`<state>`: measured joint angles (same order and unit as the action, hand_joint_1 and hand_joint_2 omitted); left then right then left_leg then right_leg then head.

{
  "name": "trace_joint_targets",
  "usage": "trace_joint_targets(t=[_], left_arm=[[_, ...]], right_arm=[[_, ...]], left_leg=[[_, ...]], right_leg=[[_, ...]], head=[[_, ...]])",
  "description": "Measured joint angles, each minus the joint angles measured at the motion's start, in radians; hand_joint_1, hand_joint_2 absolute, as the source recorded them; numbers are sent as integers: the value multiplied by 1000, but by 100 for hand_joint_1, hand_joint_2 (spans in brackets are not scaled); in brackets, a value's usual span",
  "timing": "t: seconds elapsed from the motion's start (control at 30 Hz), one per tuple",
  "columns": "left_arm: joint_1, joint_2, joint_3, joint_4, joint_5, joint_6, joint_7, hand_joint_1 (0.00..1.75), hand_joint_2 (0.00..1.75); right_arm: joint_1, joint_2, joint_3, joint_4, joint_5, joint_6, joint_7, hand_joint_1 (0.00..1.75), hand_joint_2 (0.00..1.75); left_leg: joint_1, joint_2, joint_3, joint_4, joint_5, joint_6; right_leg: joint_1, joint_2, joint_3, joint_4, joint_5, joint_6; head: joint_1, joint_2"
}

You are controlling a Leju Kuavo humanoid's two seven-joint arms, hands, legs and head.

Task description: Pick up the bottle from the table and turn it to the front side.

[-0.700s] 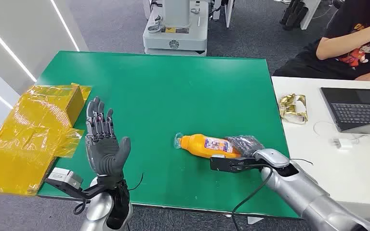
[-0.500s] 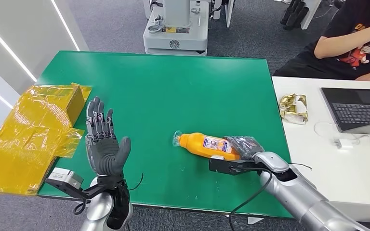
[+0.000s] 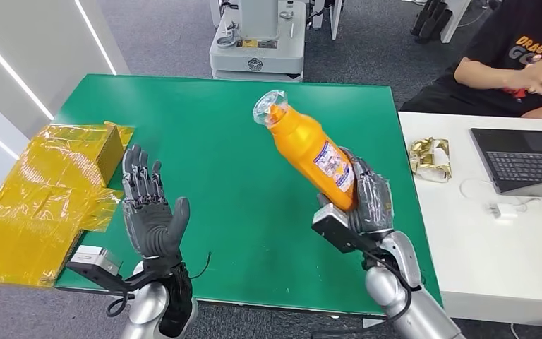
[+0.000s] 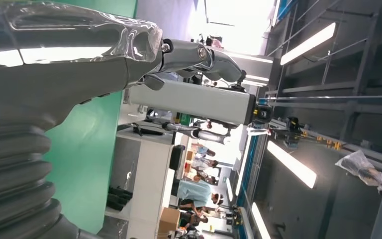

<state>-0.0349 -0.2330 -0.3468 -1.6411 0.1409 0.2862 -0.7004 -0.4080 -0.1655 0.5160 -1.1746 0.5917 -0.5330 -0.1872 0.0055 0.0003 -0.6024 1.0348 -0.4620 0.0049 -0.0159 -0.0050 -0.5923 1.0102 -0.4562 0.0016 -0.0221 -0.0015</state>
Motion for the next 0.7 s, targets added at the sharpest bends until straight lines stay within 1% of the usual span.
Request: trace_joint_targets(t=[0.13, 0.27, 0.37, 0.57, 0.63, 0.7], left_arm=[[2, -4, 0, 0, 3, -4, 0, 0, 175], [3, -5, 0, 7, 19, -25, 0, 0, 175], [3, -5, 0, 17, 32, -36, 0, 0, 175], [4, -3, -1, 33, 50, -44, 0, 0, 175], [3, 0, -2, 39, 52, -69, 13, 0, 175], [1, 4, -6, 51, 51, -112, 40, 0, 175]], right_arm=[[64, 20, -28, -53, -1, -43, -43, 175, 175], [113, 38, -33, -96, 22, -103, -105, 175, 175], [149, 58, -32, -125, 38, -131, -122, 175, 175], [209, 84, -32, -172, 17, -134, -144, 175, 175], [231, 93, -30, -186, 22, -122, -148, 175, 175], [244, 96, -24, -191, 48, -88, -139, 175, 175]], left_leg=[[0, 0, 0, 0, 0, 0], [0, 0, 0, 0, 0, 0], [0, 0, 0, 0, 0, 0], [0, 0, 0, 0, 0, 0], [0, 0, 0, 0, 0, 0], [0, 0, 0, 0, 0, 0]], right_leg=[[0, -1, 0, 0, 0, 0], [0, 0, 0, 0, 0, 0], [0, 0, 0, 0, 0, 0], [0, 0, 0, 0, 0, 0], [0, 0, 0, 0, 0, 0], [0, 0, 0, 0, 0, 0]], head=[[0, 0], [0, 0], [0, 0], [0, 0], [0, 0], [0, 0]])
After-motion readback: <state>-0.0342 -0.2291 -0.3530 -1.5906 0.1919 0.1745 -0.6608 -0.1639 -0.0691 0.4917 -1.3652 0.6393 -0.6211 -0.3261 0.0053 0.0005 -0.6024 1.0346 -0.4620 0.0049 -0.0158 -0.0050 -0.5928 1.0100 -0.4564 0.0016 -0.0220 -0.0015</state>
